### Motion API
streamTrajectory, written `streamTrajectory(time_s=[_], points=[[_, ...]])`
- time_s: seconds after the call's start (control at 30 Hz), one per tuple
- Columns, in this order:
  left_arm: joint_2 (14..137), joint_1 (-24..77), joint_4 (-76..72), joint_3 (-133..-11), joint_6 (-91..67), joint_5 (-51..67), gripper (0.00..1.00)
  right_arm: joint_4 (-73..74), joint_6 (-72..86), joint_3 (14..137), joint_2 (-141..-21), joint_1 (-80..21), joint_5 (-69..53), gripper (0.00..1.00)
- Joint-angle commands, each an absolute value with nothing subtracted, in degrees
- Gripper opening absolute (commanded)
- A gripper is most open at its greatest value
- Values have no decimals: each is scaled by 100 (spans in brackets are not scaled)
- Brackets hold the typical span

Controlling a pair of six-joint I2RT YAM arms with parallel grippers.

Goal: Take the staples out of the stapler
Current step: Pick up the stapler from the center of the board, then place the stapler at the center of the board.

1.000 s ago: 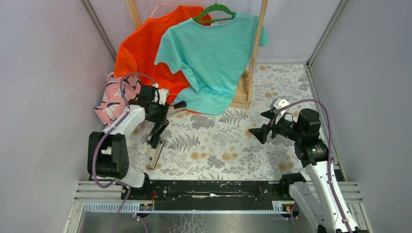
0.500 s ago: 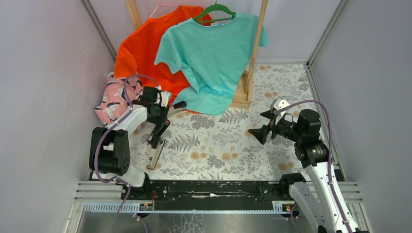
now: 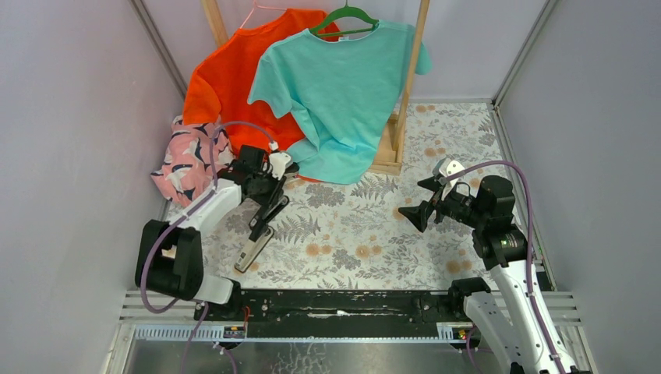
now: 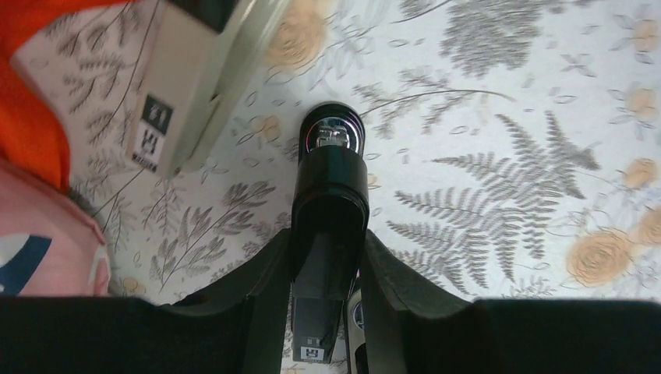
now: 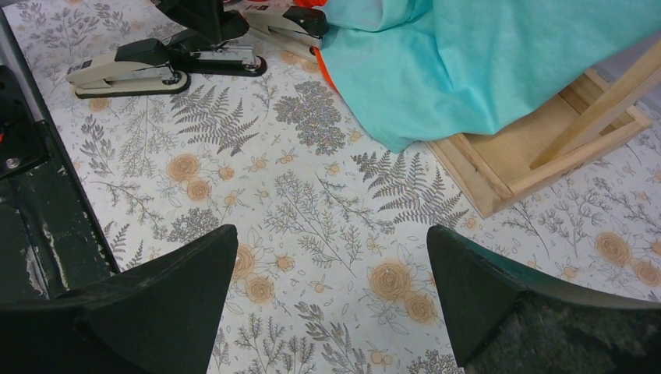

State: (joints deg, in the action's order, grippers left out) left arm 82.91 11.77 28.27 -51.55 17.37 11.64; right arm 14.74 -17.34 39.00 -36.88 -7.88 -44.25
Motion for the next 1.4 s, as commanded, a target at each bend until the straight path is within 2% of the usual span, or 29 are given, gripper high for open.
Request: streamTrajectory(time_s=[0.0,0.3,0.57,0.97,1.1,1.17,1.27,1.37], points=[[7845,1529,2228,-5030,2022,1857,0,1290,-1725,3929,-3630,-849,-4535,99],[7957,2855,1948,-5176,1819,2096,0,1283,-1685,3946,-3662,-861,-4565,99],[8990,4531,1677,-6089,1635,1611,0,1330,-1693,4010,-3589,-861,-4394,99],[9690,5395,-1137,-5348,1125,1666,2,1215,-1441,4196,-3553,-773,-2934,100],[10099,5671,-1366,-5408,1110,1382,15,1239,-1400,4214,-3645,-689,-2883,100],[10230,5783,-1431,-5427,1059,1189,27,1239,-1397,4210,-3648,-663,-2883,100],[10101,5874,-1869,-5196,865,864,52,1309,-1424,4231,-3664,-605,-2953,99],[9694,5880,-2799,-4539,637,914,67,1442,-1489,4274,-3707,-537,-3235,99]])
